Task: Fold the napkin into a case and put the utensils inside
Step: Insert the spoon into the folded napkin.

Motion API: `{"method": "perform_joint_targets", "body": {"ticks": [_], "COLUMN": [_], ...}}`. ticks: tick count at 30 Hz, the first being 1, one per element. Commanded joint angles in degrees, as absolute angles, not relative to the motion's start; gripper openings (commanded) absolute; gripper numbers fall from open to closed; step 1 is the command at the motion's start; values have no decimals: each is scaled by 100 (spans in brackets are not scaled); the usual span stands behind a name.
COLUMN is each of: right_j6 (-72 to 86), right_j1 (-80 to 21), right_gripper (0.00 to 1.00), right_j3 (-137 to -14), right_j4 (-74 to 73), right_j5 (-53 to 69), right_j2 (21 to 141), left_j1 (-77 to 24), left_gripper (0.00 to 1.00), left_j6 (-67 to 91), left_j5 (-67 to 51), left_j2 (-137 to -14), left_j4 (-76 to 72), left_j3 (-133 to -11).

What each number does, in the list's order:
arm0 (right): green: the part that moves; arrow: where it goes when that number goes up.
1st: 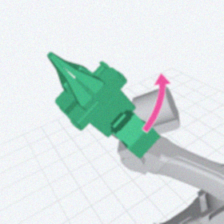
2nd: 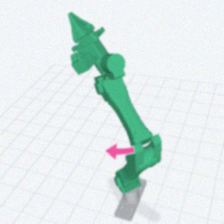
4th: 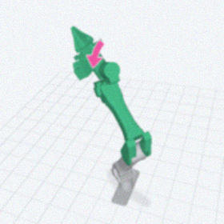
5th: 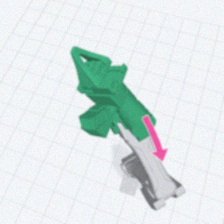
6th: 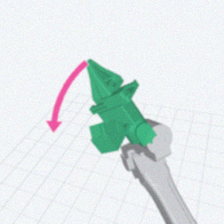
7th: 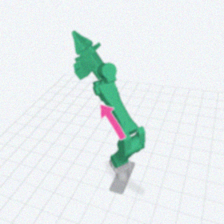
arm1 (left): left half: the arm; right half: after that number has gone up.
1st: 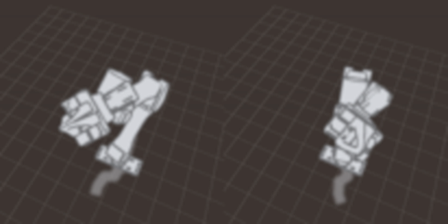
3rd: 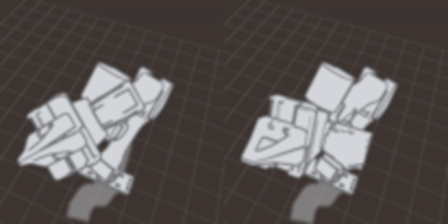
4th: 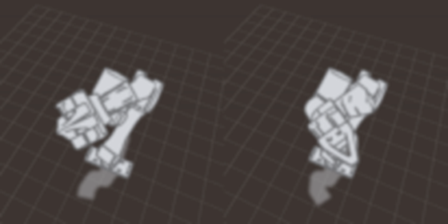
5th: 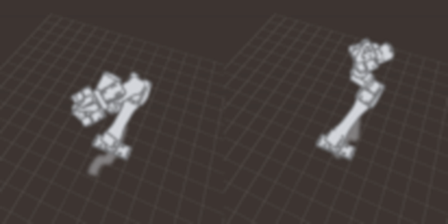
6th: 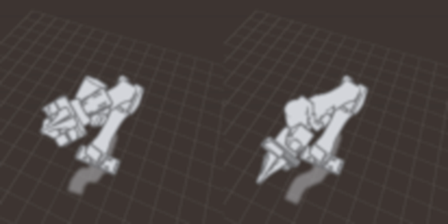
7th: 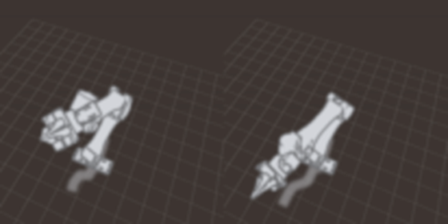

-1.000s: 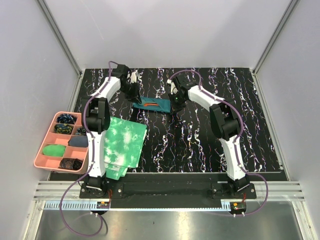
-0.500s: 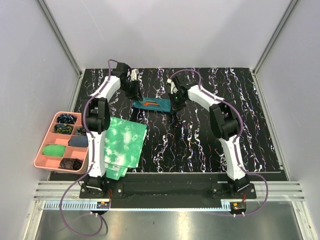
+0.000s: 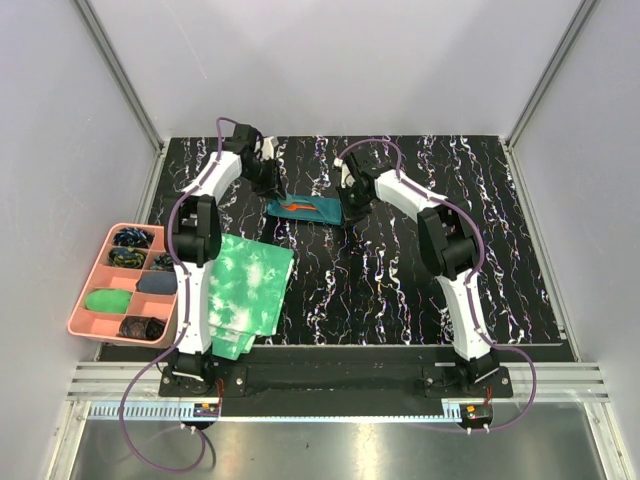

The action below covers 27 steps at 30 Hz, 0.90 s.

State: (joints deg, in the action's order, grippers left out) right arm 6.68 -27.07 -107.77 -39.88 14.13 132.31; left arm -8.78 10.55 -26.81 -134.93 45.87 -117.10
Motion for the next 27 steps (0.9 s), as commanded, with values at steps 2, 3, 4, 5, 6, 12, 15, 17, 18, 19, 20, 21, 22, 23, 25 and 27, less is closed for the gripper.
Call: {"method": "perform_joint_targets", "body": {"ticks": [2,3,4,5,6,12,15,17,18,19,20,21,22,23,25,27], "right_j6": [633,624,624,615,615,598,606,598,598,606,598,598,598,598,606,624], "right_j1": [-2742,-2742,-2742,-2742,-2742,-2742,-2742,-2742,-2742,-2742,-2742,-2742,-2751,-2742,-2742,-2742], "right_gripper": [0,0,0,0,0,0,0,0,0,0,0,0,0,0,0,0], "right_j3": [-11083,-11083,-11083,-11092,-11100,-11127,-11145,-11136,-11136,-11144,-11145,-11145,-11153,-11153,-11180,-11180], "right_j4": [-4034,-4043,-4034,-4043,-4052,-4069,-4069,-4069,-4078,-4069,-4069,-4069,-4069,-4069,-4069,-4069], "right_j5": [1310,1310,1301,1301,1292,1283,1292,1292,1292,1292,1283,1275,1274,1283,1274,1275], "right_j2": [13254,13263,13263,13280,13280,13289,13289,13289,13306,13307,13298,13307,13307,13315,13333,13350], "left_j1": [-923,-932,-932,-932,-932,-949,-940,-940,-940,-949,-941,-940,-940,-940,-940,-940], "left_gripper": [22,21,20,20,20,20,22,24,27,29,32,37,41,43,48,52], "left_j6": [1081,1107,1134,1142,1169,1257,1266,1274,1274,1274,1274,1292,1301,1318,1362,1380], "left_j5": [-2830,-2795,-2804,-2812,-2830,-2865,-2874,-2839,-2804,-2769,-2716,-2681,-2655,-2567,-2400,-2093], "left_j2": [-13623,-13632,-13641,-13658,-13658,-13711,-13720,-13711,-13702,-13659,-13623,-13588,-13510,-13474,-13290,-13001], "left_j4": [4272,4237,4219,4201,4132,3920,3867,3850,3850,3850,3841,3823,3806,3780,3788,3753], "left_j3": [-11988,-11988,-11997,-11988,-11962,-11918,-11918,-11909,-11909,-11892,-11874,-11831,-11813,-11786,-11725,-11611]}}
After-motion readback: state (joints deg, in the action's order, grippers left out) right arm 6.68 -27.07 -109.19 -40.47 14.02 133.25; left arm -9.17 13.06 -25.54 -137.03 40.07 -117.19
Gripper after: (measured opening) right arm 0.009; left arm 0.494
